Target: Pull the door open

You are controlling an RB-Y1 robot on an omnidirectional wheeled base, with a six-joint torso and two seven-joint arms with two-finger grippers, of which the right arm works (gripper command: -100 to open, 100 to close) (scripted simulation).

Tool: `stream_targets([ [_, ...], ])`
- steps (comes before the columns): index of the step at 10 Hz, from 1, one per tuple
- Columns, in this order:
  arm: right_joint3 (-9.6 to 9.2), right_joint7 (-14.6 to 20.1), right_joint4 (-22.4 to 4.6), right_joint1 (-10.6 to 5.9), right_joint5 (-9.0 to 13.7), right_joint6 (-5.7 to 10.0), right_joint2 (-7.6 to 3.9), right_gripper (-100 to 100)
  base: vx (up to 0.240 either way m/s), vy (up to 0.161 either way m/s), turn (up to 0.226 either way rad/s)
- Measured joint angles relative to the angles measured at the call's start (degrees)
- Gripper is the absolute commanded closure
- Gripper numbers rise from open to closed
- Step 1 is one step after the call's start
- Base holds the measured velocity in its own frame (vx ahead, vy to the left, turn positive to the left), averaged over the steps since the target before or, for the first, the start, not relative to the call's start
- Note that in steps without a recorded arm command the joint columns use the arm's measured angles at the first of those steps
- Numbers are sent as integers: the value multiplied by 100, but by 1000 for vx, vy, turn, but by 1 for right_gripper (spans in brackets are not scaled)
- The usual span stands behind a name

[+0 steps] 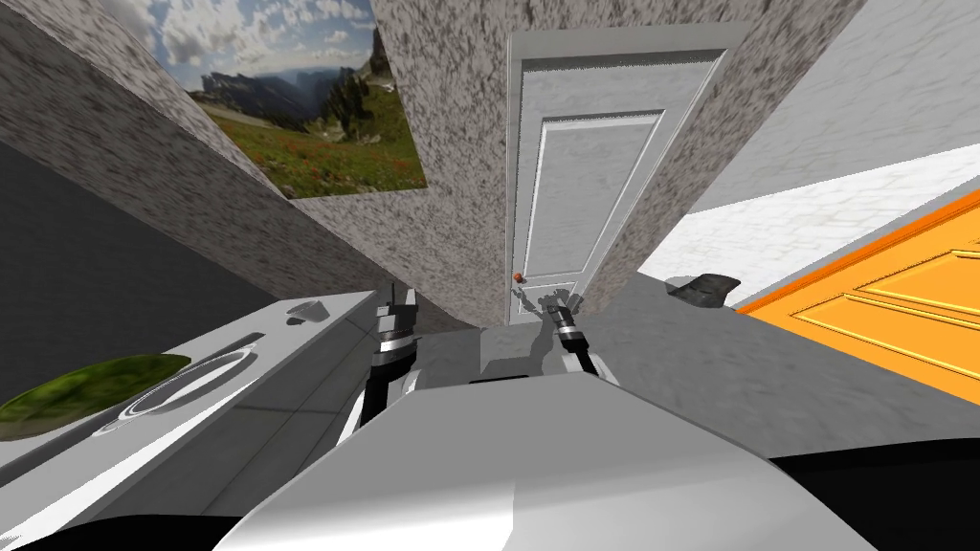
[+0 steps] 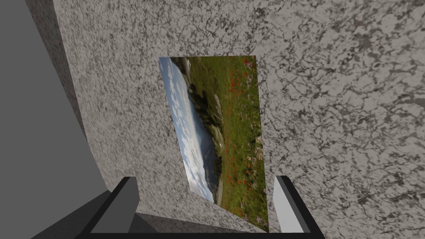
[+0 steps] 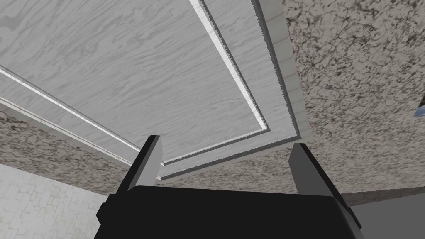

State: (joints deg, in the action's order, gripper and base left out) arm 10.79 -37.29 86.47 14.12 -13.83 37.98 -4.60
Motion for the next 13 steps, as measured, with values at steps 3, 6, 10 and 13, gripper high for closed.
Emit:
stream_targets([
  [3, 123, -437, -551, -162, -129, 137, -11, -100, 92, -11, 38],
  [6, 219, -816, -964, -308, -243, 194, -19, -100, 77, 1, 15],
  [10, 351, -1345, -1614, -514, -402, 346, 19, -100, 89, -1, 30],
  [13, 462, -1740, -2112, -679, -518, 451, 16, -100, 105, -5, 27],
])
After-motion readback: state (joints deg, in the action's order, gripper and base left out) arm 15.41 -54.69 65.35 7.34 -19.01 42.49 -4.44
